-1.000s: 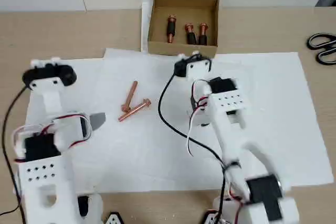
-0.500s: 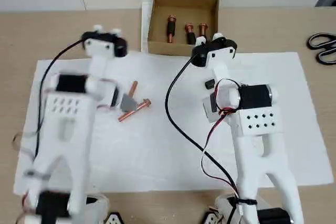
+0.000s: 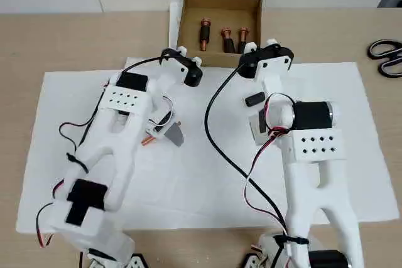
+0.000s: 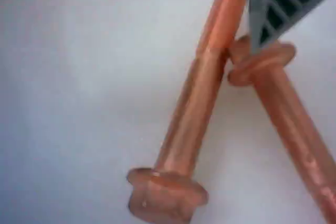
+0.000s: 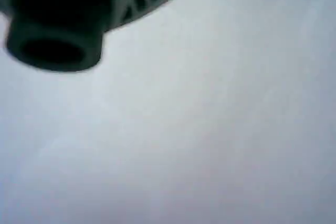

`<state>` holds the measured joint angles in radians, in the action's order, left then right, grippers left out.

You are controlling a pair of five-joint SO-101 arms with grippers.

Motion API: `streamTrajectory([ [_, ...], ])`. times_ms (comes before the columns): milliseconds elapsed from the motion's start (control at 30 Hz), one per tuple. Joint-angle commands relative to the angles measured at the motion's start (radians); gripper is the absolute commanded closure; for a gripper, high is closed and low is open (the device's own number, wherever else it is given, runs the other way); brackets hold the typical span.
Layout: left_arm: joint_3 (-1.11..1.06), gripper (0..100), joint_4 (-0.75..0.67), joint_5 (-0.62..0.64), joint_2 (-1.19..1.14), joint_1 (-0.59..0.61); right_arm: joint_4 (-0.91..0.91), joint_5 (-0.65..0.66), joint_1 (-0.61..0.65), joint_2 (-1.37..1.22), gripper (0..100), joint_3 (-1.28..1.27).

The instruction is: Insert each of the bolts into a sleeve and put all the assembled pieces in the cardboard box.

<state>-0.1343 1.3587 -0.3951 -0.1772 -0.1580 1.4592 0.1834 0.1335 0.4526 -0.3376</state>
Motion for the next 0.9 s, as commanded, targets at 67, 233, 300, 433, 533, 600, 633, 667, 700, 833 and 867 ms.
streamTrajectory([
  [67, 0.044, 68, -0.104, -0.044, -0.08, -0.006, 0.002, 0.002, -0.007, 0.033, 99.5, 0.054],
  [233, 0.045, 68, -0.149, -0.058, -0.127, -0.026, 0.001, 0.002, -0.005, 0.033, 99.5, 0.052],
  [300, 0.045, 68, -0.163, -0.055, -0.138, -0.029, 0.001, 0.002, -0.005, 0.031, 99.5, 0.052],
  [433, 0.045, 73, -0.175, -0.054, -0.157, -0.031, 0.001, 0.002, -0.005, 0.031, 99.5, 0.052],
  [533, 0.045, 81, -0.175, -0.052, -0.169, -0.031, -0.002, 0.0, -0.005, 0.031, 99.5, 0.052],
  [600, 0.045, 86, -0.175, -0.052, -0.17, -0.032, -0.005, 0.0, -0.005, 0.031, 99.5, 0.052],
  [633, 0.045, 86, -0.175, -0.052, -0.17, -0.032, -0.005, 0.0, -0.005, 0.031, 99.5, 0.052],
  [667, 0.045, 87, -0.175, -0.052, -0.17, -0.038, -0.005, 0.0, -0.005, 0.031, 99.5, 0.052],
  [700, 0.045, 87, -0.172, -0.052, -0.17, -0.046, -0.005, 0.0, -0.005, 0.031, 99.5, 0.051],
  [833, 0.045, 87, -0.167, -0.051, -0.163, -0.086, -0.024, 0.0, -0.004, 0.031, 99.5, 0.015],
  [867, 0.045, 87, -0.164, -0.051, -0.163, -0.1, -0.031, 0.0, -0.004, 0.031, 99.5, 0.003],
])
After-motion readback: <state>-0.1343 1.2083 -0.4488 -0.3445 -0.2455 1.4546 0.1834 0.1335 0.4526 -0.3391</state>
